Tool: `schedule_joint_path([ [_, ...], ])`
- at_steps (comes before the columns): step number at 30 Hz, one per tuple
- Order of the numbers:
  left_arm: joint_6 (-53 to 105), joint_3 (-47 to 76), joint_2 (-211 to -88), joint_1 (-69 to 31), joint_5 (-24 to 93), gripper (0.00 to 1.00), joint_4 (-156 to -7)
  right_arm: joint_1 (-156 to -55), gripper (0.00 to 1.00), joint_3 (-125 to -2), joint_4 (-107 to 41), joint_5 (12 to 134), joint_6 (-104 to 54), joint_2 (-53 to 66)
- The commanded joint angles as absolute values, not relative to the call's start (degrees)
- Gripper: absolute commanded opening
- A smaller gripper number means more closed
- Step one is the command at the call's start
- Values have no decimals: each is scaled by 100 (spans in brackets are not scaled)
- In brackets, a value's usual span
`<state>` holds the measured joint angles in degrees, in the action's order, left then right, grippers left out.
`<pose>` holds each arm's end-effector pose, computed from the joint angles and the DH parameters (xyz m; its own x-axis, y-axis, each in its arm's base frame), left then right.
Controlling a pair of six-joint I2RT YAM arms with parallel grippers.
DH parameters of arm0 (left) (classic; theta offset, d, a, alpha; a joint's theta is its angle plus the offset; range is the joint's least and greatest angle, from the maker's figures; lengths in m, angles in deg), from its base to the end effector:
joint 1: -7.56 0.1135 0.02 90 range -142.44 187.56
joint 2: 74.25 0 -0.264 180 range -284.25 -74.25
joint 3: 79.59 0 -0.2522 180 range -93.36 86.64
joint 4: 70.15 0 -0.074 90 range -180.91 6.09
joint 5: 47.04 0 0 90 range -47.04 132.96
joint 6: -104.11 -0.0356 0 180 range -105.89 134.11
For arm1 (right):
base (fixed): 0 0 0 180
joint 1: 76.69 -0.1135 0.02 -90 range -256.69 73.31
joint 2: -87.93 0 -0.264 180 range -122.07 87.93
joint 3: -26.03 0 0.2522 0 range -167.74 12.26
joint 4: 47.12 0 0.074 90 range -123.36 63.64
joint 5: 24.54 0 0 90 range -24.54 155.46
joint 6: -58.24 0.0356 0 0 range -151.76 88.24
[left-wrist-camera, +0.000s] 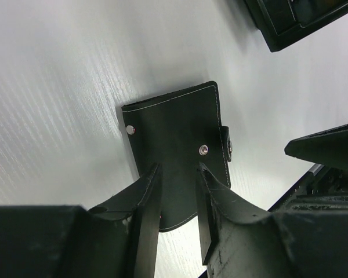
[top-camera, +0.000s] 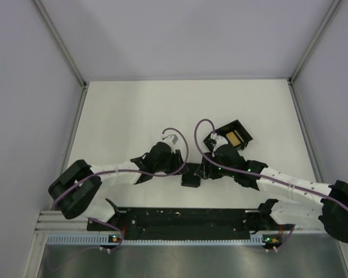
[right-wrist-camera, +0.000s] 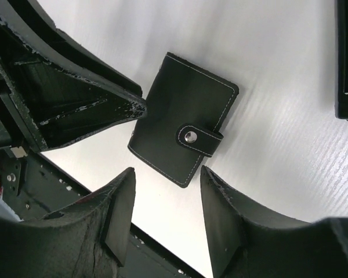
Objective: Put the credit cards into the card holder
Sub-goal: Close the card holder at the center of the board.
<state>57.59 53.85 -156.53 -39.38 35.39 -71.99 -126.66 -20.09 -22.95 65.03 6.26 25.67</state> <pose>0.1850 -0.2048 0.1612 -0.8494 -0.0900 -0.5199 0.2909 0.7422 -0.6037 0.1436 0.1705 0.2061 -0.7971 0.0086 -0.6037 -0.3440 0.8152 0.4659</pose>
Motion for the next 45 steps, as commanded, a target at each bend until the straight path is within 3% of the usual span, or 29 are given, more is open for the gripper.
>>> schedule_joint_path([
  [1,5603,5263,-15546,-3946,3585,32,-7178,-12617,44,-2078,-2255,6142,726,2641],
  [4,5594,5342,-15590,-3929,3444,29,-7020,-12617,33,-2157,-2255,6045,770,2518],
  [13,5410,5131,-16143,-3937,2653,23,-6615,-12608,14,-2359,-2387,5799,990,1868],
  [45,5656,5351,-16592,-3946,2740,14,-6334,-12564,12,-2430,-2862,6010,973,1163],
])
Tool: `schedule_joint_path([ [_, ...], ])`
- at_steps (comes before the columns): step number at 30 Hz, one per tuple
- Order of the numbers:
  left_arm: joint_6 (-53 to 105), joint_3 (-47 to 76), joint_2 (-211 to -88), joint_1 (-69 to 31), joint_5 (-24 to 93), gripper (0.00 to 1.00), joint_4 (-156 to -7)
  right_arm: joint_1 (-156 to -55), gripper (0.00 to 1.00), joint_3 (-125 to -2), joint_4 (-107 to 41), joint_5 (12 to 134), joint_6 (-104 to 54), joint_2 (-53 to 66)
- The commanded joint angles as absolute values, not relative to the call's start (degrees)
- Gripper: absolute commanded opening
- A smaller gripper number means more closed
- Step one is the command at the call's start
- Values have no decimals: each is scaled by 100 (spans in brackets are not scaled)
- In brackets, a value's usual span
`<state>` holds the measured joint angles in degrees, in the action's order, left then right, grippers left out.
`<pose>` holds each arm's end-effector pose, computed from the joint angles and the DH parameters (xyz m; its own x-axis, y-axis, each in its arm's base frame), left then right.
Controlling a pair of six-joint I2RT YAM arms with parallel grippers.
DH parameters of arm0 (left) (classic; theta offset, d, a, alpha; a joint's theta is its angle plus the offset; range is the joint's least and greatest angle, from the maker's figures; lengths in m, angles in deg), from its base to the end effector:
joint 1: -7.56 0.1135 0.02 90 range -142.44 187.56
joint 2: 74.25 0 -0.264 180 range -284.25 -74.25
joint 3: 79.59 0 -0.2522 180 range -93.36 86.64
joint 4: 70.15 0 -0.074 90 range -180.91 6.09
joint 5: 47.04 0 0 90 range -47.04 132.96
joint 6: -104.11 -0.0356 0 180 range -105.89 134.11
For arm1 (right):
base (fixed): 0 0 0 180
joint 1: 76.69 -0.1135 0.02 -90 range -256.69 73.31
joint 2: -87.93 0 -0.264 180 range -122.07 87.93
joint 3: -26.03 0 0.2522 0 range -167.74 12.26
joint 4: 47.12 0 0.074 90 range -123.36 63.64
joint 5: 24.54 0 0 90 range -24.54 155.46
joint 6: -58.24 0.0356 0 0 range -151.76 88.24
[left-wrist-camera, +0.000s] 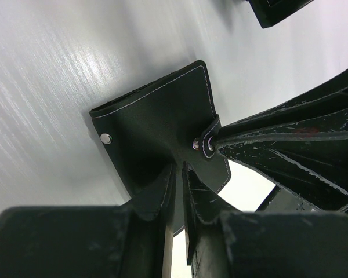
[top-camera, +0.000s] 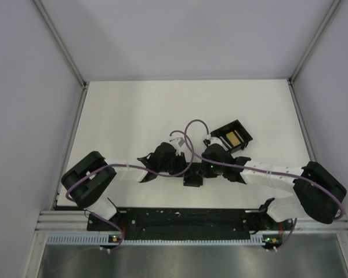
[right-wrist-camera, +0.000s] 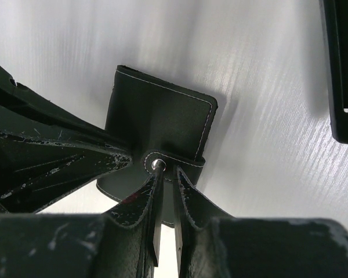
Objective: Put the credit cards into the card holder
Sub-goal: Close the card holder at the center of the board.
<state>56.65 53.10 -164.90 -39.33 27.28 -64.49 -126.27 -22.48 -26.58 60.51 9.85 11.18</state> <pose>0.1926 -0.2198 0.1382 -0.8818 -0.0105 -0.4714 0.3432 0.6714 -0.6568 0.1669 0.1912 0.1688 -0.8438 0.0295 -0.5358 -0.2157 0.8956 0.3891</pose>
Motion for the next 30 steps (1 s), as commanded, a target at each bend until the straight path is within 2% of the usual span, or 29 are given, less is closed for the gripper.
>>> schedule_joint_path([
  [1,5656,5360,-16592,-3937,2740,14,-6325,-12564,12,-2404,-2870,5932,973,1225],
  [30,5682,5368,-16653,-3946,2661,13,-6246,-12424,12,-2430,-3108,6194,885,839],
])
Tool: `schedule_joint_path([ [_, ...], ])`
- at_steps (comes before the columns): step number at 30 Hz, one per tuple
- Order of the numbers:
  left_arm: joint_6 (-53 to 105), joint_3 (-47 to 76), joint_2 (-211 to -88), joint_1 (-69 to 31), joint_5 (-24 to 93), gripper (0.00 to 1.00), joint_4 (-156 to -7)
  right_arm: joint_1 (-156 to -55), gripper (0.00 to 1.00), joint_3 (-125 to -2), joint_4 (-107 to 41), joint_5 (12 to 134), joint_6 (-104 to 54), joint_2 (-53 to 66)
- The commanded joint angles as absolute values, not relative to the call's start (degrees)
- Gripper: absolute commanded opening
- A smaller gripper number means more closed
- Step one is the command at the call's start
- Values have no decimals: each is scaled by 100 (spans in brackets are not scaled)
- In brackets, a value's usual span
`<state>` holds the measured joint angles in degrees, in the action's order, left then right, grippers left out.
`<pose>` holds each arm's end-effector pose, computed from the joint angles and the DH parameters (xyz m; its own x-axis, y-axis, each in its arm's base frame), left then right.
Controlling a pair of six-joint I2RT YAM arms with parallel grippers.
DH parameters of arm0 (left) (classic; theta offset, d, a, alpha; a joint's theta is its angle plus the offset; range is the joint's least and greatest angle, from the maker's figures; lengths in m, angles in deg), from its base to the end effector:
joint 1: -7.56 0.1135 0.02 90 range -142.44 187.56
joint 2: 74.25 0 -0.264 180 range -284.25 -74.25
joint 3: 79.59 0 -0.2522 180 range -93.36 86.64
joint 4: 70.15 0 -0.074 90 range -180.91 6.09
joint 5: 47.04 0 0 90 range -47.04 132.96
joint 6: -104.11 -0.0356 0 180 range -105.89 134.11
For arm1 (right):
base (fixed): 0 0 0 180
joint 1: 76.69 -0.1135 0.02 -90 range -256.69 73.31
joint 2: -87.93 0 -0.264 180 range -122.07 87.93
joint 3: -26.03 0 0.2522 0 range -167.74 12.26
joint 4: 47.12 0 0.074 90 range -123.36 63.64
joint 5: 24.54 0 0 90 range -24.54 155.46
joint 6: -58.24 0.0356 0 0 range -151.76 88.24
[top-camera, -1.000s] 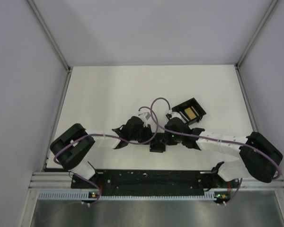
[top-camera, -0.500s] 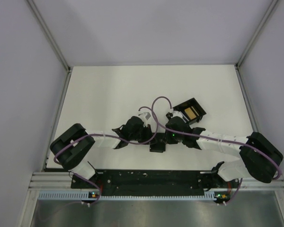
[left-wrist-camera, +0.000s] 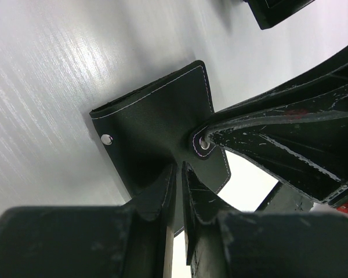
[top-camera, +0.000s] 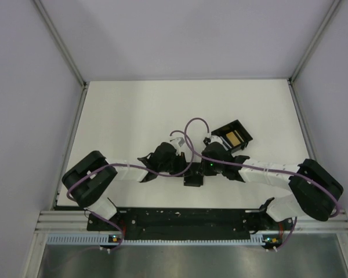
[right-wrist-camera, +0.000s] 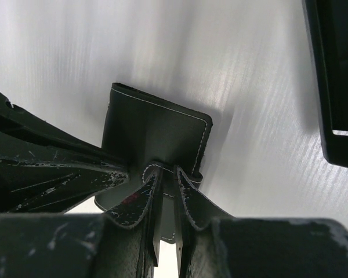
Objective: Put the credit cards into the card holder
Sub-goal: Close the card holder at the center of the board.
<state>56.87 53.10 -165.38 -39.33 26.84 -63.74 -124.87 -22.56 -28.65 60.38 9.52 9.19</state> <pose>0.1931 -0.2207 0.1371 -0.8833 -0.0108 -0.4687 0.3437 0.6649 -0.6631 0.1750 0.1908 0.1636 -0.8400 0.0467 -0.5406 -0.1984 0.9008 0.3862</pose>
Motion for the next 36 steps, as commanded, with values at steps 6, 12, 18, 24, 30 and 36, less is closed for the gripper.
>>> schedule_joint_path([
  [6,5700,5351,-16653,-3937,2670,13,-6246,-12432,12,-2395,-3143,6221,911,847],
  [12,5700,5351,-16627,-3946,2732,13,-6316,-12432,10,-2228,-3161,6274,920,1137],
  [18,5726,5333,-16636,-3937,2749,13,-6317,-12424,8,-2158,-3055,6291,973,1243],
  [24,5726,5333,-16636,-3937,2740,13,-6317,-12432,7,-2122,-3134,6353,1043,1120],
  [30,5726,5333,-16636,-3937,2732,13,-6316,-12441,6,-2113,-3143,6344,1113,1094],
  [36,5717,5333,-16645,-3937,2732,13,-6308,-12424,5,-2096,-3099,6282,1131,1050],
])
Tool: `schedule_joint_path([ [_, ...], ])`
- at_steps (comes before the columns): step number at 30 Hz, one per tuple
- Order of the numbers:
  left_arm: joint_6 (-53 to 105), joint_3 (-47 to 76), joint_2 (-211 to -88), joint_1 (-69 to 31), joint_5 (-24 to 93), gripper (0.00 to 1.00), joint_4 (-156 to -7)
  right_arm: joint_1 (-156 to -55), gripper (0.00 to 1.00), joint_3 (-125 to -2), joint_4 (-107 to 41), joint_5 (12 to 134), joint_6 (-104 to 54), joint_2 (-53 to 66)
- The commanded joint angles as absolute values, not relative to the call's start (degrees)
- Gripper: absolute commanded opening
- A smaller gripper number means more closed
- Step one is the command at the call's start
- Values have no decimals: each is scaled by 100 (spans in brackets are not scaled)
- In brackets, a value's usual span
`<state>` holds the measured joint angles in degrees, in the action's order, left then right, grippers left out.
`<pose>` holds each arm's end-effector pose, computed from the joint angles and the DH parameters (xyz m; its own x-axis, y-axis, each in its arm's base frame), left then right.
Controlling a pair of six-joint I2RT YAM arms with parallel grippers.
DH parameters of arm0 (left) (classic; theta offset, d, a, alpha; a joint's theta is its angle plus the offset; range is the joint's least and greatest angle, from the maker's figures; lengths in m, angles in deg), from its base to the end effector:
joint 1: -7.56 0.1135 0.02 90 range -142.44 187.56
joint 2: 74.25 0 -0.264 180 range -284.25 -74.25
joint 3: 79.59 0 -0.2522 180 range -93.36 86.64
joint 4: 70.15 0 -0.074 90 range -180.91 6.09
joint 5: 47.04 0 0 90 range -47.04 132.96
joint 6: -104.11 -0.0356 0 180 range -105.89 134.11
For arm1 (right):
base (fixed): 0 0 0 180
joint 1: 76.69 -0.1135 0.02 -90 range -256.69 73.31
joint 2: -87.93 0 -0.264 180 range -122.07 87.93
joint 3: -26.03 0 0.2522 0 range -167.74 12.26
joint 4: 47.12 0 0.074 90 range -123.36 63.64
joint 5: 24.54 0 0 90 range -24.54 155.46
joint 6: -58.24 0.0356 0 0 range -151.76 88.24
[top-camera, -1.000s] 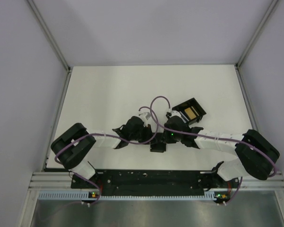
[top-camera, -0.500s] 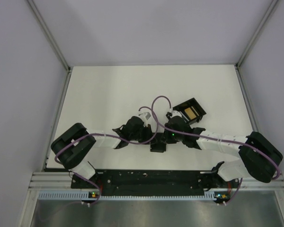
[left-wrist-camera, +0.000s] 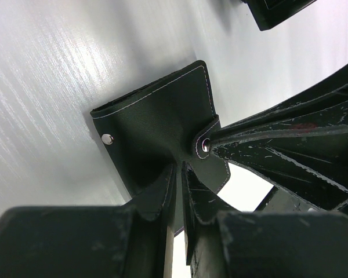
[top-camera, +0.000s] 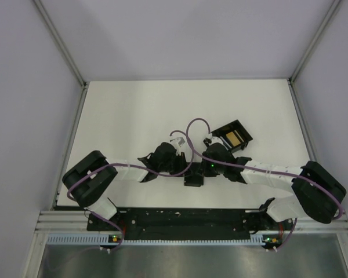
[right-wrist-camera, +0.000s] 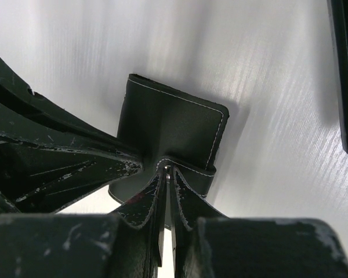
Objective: Put the credit cards into the card holder
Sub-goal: Close the card holder at the center of the board.
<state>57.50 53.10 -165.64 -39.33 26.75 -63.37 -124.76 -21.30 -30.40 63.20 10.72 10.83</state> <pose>0.1934 -0.2212 0.1364 -0.8868 -0.0180 -0.4619 0.3352 0.6630 -0.6694 0.1717 0.1891 0.1661 -0.8472 0.0666 -0.5271 -0.2076 0.8717 0.4439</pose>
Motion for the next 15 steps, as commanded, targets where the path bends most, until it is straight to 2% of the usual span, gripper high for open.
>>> schedule_joint_path([
  [1,5726,5342,-16645,-3946,2732,13,-6308,-12424,5,-2105,-3064,6265,1148,1067],
  [15,5700,5325,-16653,-3929,2688,13,-6316,-12476,3,-2052,-3160,6151,1306,865],
])
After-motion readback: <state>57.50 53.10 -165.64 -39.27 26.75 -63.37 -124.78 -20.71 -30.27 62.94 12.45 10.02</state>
